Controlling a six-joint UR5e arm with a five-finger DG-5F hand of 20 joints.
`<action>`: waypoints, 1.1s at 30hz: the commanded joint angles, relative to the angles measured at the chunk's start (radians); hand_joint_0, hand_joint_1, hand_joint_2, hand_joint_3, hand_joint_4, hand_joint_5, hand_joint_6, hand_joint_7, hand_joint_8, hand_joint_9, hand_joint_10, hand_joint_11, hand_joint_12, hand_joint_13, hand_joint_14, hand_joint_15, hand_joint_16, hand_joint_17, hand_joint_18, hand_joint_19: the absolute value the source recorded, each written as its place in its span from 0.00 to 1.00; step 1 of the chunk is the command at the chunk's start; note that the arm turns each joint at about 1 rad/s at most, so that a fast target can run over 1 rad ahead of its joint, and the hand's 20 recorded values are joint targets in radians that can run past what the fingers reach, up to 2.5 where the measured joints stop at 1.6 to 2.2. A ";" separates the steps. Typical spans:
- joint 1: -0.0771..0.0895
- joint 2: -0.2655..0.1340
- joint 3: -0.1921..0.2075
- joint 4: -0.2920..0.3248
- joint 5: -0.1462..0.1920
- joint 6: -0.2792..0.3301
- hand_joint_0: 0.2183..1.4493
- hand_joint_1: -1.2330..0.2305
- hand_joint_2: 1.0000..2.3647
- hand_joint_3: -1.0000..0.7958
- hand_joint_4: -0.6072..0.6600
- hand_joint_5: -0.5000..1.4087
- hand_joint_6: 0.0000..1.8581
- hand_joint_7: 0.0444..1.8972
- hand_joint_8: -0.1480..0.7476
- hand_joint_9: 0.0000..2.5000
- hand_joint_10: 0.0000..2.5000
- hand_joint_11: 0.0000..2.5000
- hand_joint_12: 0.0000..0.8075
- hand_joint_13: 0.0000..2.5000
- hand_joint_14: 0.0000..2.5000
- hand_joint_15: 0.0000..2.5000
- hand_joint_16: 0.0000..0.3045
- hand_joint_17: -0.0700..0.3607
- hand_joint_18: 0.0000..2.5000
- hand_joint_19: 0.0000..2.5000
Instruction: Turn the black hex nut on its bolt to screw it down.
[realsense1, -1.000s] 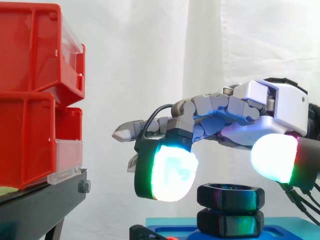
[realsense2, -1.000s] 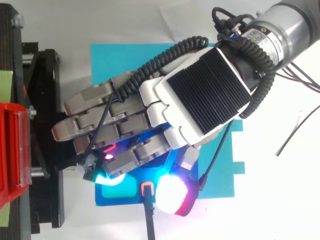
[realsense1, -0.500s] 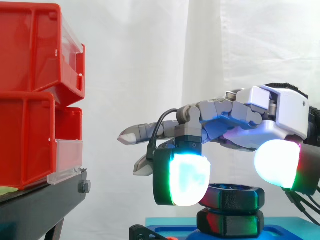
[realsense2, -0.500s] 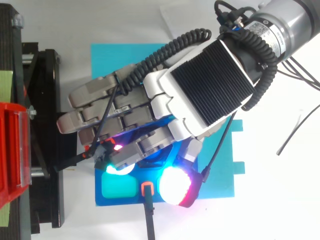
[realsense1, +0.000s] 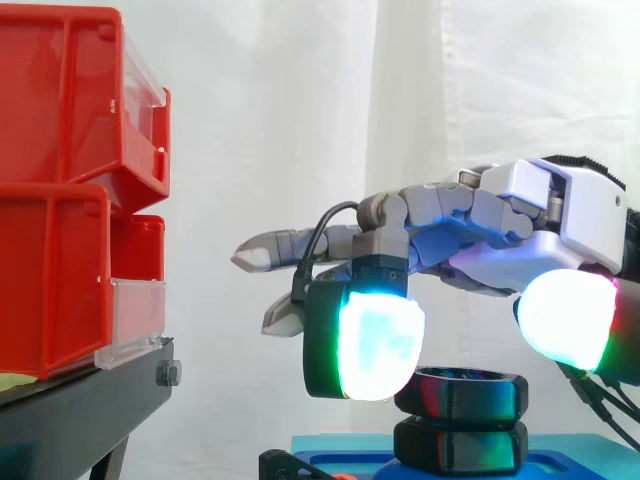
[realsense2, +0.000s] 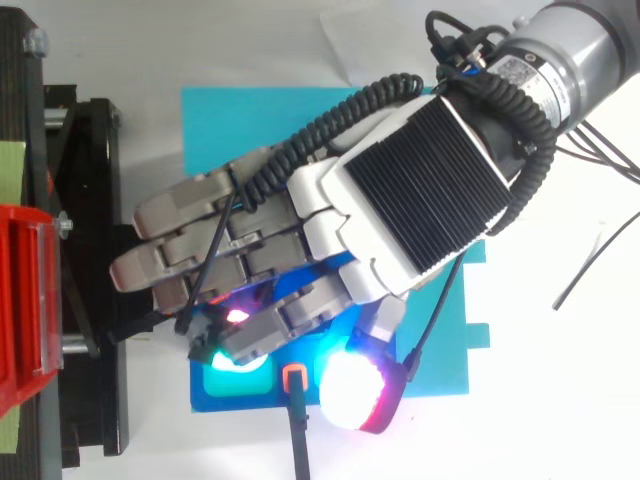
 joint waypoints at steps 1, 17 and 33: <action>0.008 0.000 0.000 0.012 0.001 0.000 0.23 0.67 0.00 0.28 0.73 0.22 0.27 0.62 0.52 0.24 0.00 0.08 0.44 0.10 0.00 0.03 0.16 0.42 0.07 0.08; 0.017 -0.021 0.005 0.058 0.004 0.008 0.24 0.67 0.00 0.28 0.74 0.21 0.27 0.59 0.51 0.24 0.00 0.08 0.44 0.11 0.00 0.03 0.16 0.42 0.08 0.08; 0.014 -0.034 0.009 0.092 -0.002 0.029 0.24 0.67 0.00 0.28 0.73 0.21 0.27 0.62 0.51 0.24 0.00 0.08 0.44 0.11 0.00 0.03 0.16 0.42 0.08 0.08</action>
